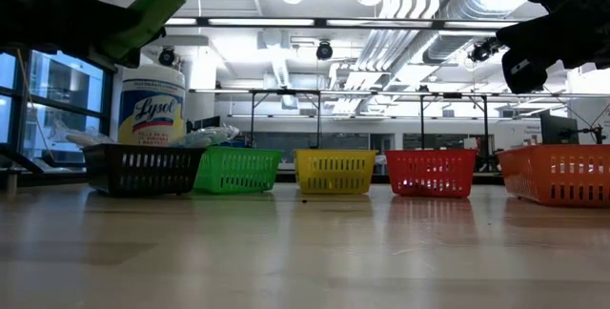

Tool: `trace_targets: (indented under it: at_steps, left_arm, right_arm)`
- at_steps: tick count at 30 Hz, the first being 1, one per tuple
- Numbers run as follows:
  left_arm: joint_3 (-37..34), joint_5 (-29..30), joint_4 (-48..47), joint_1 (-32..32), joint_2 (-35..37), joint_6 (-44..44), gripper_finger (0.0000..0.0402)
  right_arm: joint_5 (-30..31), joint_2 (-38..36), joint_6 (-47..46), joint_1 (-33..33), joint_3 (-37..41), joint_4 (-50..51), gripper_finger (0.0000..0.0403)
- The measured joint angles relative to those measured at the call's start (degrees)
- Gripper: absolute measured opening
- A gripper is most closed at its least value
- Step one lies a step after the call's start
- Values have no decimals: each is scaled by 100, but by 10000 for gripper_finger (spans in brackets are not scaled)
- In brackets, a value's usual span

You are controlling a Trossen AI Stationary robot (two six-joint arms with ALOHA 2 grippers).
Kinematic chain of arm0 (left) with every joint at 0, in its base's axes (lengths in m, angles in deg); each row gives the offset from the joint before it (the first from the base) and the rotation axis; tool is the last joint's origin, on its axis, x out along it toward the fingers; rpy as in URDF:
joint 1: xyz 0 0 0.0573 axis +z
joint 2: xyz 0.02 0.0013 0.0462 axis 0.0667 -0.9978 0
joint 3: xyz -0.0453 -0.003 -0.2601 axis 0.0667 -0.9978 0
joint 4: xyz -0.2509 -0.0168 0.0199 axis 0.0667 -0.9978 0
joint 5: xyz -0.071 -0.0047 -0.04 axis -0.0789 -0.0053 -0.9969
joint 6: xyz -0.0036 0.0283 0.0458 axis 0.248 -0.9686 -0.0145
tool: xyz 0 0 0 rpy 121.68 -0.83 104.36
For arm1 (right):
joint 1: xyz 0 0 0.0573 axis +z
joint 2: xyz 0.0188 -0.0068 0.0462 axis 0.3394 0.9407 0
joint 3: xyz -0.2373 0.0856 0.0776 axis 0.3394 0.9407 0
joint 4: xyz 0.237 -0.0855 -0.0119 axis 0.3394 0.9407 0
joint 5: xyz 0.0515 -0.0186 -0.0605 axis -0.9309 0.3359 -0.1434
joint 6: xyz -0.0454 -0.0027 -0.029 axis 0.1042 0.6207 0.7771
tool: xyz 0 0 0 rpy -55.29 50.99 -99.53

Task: Pick & Place Travel size toiletries
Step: Put the green bottle shampoo into the yellow bin

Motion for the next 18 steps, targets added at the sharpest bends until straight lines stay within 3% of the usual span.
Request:
trace_targets:
  at_steps: [15,18]
  left_arm:
    - [0,10,65,0,0,-46,147]
    - [5,279,2,0,0,-212,147]
  right_arm:
    - [0,0,121,2,0,0,3]
    - [2,0,120,2,2,0,3]
